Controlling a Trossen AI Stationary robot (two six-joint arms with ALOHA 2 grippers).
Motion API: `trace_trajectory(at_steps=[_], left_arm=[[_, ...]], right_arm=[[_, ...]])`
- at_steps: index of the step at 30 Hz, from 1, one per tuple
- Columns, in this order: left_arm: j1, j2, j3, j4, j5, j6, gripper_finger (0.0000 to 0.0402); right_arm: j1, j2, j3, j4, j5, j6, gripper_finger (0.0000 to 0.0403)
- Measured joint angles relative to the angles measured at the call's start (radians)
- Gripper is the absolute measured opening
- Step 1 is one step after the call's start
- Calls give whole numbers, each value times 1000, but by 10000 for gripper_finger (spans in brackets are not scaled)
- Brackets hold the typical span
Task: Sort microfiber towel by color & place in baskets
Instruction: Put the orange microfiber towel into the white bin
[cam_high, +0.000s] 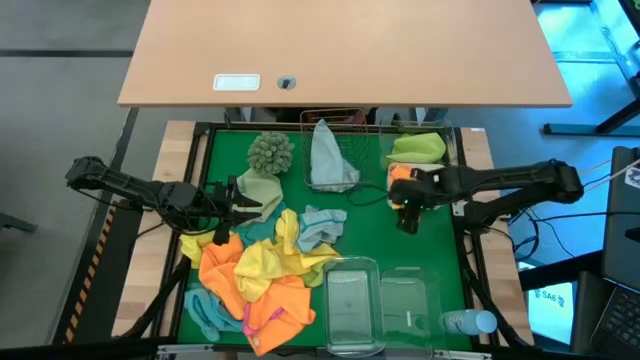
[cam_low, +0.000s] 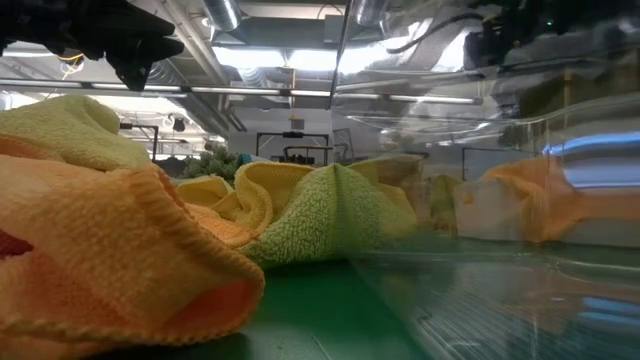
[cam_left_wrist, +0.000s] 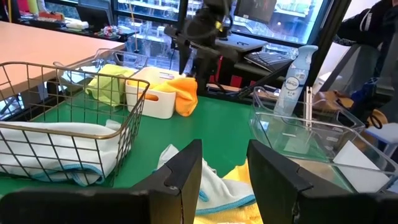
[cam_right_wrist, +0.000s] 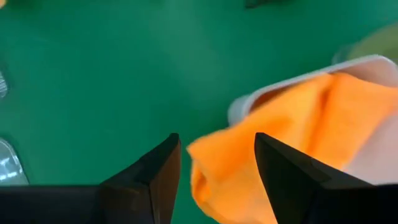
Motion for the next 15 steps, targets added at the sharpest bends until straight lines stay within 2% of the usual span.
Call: trace_trajectory(at_steps=[9, 15], left_arm=[[0, 0, 0, 2, 0, 0, 124], [0, 0, 0, 2, 0, 0, 124]], right_arm=[[38, 128, 0, 31, -58, -7, 204], [38, 193, 0, 27, -18, 2, 204]])
